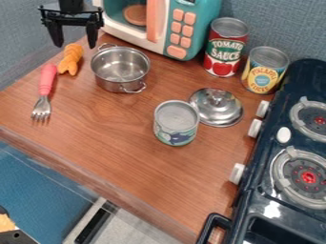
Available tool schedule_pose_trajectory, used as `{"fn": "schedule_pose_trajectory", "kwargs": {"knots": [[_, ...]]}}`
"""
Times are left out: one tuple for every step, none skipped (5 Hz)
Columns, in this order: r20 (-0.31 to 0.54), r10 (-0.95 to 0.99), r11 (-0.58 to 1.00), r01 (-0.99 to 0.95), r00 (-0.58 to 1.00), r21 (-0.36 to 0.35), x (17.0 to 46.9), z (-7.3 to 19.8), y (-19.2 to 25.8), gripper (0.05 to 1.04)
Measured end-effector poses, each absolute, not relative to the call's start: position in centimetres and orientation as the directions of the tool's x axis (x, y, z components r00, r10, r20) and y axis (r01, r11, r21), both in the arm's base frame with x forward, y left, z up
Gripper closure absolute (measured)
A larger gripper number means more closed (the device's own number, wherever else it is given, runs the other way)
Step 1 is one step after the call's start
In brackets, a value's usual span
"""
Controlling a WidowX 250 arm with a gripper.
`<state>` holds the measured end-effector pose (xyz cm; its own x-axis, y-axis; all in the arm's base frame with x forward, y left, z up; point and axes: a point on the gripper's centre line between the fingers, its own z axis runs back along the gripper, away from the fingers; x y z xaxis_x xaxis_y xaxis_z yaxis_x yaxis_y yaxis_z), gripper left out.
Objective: Move the silver pot in front of the stove
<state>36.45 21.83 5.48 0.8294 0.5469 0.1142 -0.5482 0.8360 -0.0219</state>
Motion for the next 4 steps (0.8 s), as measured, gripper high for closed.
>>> {"fn": "schedule_pose_trajectory", "kwargs": {"knots": [[0.07, 0.552, 0.834, -0.552, 0.831, -0.021, 36.1, 3.7, 21.6, 0.084], [0.054, 0.57, 0.822, -0.569, 0.82, -0.029, 35.6, 3.3, 21.2, 0.084], [0.089, 0.568, 0.823, -0.567, 0.818, -0.033, 35.7, 5.0, 21.2, 0.084], [0.117, 0.551, 0.835, -0.548, 0.826, -0.056, 35.8, 6.6, 20.4, 0.084]]}}
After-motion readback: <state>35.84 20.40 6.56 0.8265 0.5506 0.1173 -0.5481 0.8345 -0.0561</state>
